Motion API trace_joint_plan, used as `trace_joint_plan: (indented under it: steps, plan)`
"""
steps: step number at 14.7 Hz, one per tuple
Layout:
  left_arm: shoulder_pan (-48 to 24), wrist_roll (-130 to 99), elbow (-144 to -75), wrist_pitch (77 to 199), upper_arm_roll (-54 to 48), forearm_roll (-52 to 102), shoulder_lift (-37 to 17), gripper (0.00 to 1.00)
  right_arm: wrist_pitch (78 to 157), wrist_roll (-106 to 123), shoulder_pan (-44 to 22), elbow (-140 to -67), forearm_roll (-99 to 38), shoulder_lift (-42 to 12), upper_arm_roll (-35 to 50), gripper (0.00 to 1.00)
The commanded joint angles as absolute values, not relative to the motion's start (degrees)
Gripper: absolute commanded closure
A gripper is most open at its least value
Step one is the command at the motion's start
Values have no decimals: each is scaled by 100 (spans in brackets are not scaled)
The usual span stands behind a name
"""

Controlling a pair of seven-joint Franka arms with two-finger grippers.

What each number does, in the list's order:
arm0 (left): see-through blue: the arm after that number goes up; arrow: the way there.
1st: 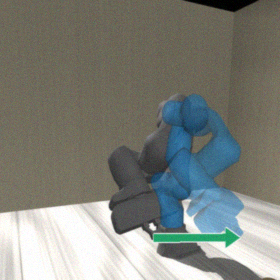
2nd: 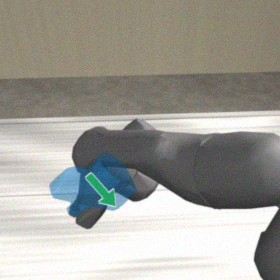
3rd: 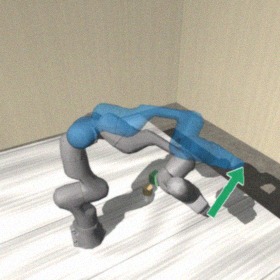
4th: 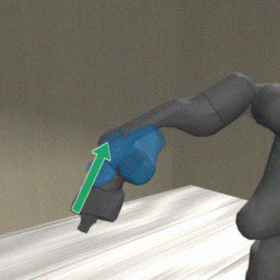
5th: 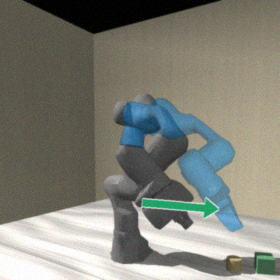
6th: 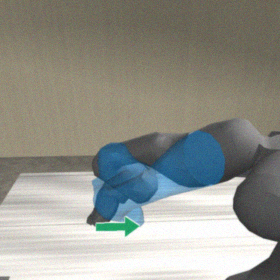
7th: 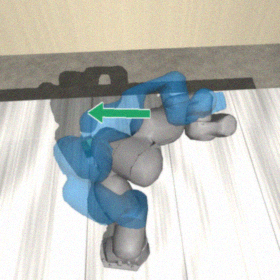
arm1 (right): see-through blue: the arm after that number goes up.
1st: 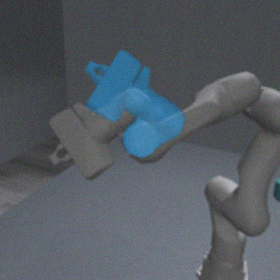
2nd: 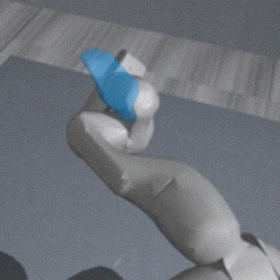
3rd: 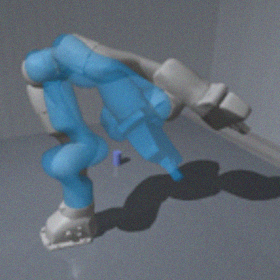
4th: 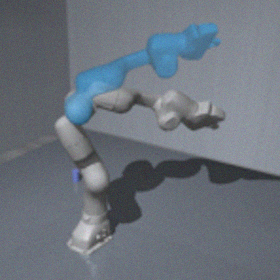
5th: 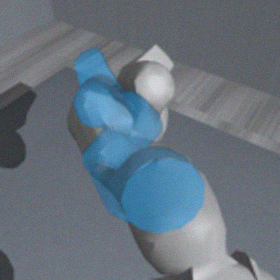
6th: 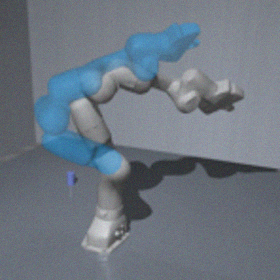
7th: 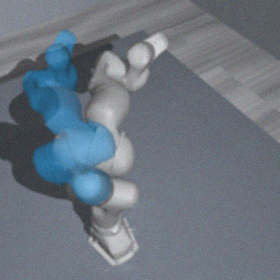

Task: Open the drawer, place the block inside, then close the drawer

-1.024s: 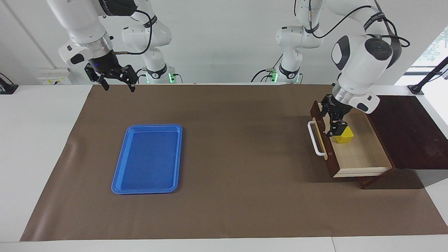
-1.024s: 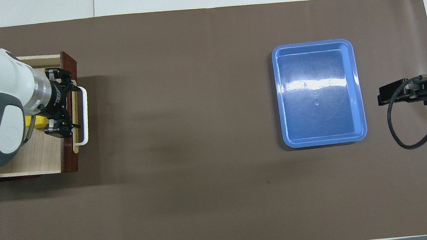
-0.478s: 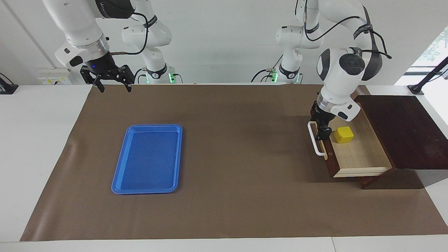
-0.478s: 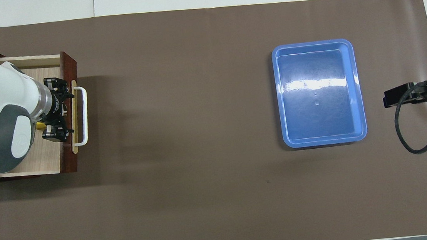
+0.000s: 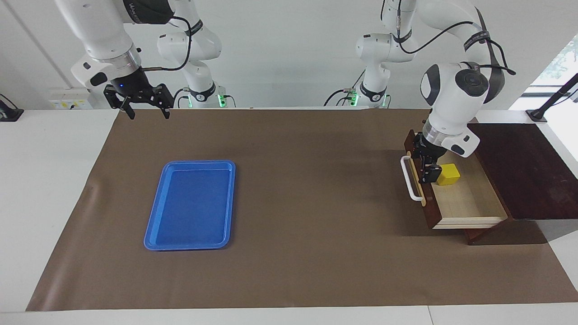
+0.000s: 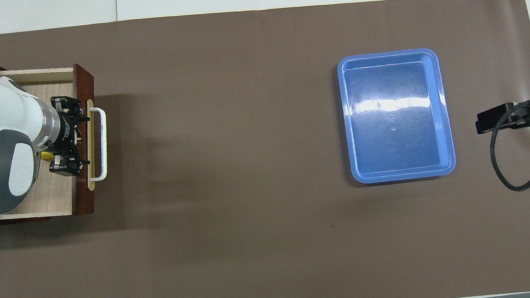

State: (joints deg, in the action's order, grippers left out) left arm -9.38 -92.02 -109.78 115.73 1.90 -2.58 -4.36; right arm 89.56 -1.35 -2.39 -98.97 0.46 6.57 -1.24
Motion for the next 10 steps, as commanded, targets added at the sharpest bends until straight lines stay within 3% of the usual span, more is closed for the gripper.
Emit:
trace_joint_plan:
  steps: [1,10]
  plan:
    - [-502,-8676,-10951,11848,281,-606,-501,0,8833,9,-141,-10011,132,782,-53,0]
    - [44,-7884,-10697,11839,290,-624,-615,0,8833,9,-141,-10011,132,782,-53,0]
